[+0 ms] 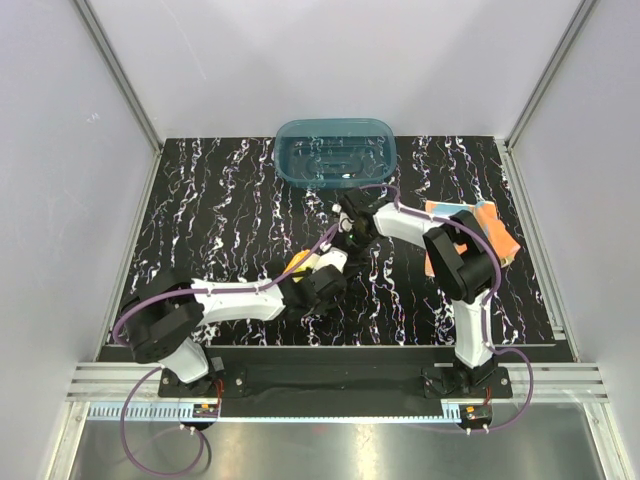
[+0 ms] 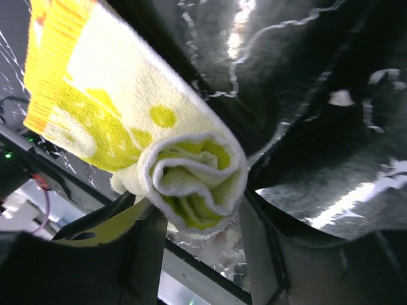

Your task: Roll the towels

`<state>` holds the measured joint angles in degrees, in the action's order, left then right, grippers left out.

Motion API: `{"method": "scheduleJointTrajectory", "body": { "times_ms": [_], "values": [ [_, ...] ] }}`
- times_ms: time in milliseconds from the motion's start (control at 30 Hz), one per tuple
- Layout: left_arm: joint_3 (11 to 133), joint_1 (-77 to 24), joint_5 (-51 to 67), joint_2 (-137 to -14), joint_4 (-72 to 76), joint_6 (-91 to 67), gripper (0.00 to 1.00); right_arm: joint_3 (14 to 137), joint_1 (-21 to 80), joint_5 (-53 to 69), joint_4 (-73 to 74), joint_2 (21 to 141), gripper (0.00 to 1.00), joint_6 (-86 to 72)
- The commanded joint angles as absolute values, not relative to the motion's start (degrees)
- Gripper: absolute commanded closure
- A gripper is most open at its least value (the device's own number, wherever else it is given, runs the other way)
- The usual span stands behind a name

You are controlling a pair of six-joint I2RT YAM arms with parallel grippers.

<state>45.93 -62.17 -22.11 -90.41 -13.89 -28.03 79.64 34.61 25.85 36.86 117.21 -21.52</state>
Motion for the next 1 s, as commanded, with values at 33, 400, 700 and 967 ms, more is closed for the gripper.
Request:
{"method": "scheduleJointTrajectory", "body": {
  "times_ms": [33,400,700,967],
  "values": [
    [42.98,-62.23,-13.72,-90.18,-16.53,-28.83,0.93,78.66,30.77,28.82,35.68,118.21,0.45,-18.81],
    [43.68,-61.61,-9.06,-84.11,-15.91,-30.23,0.93,77.52,27.33,28.83,34.98,119.18,0.44,-17.58],
    [43.24,-55.73,-0.45,-81.74,-14.68,-33.92,0.93,70.24,27.25,26.63,33.66,113.57,0.46,-18.98],
    [41.75,-49.49,12.47,-79.72,-9.51,-37.0,0.93,66.88,27.16,24.7,34.71,108.9,0.45,-18.37]
  ]
}}
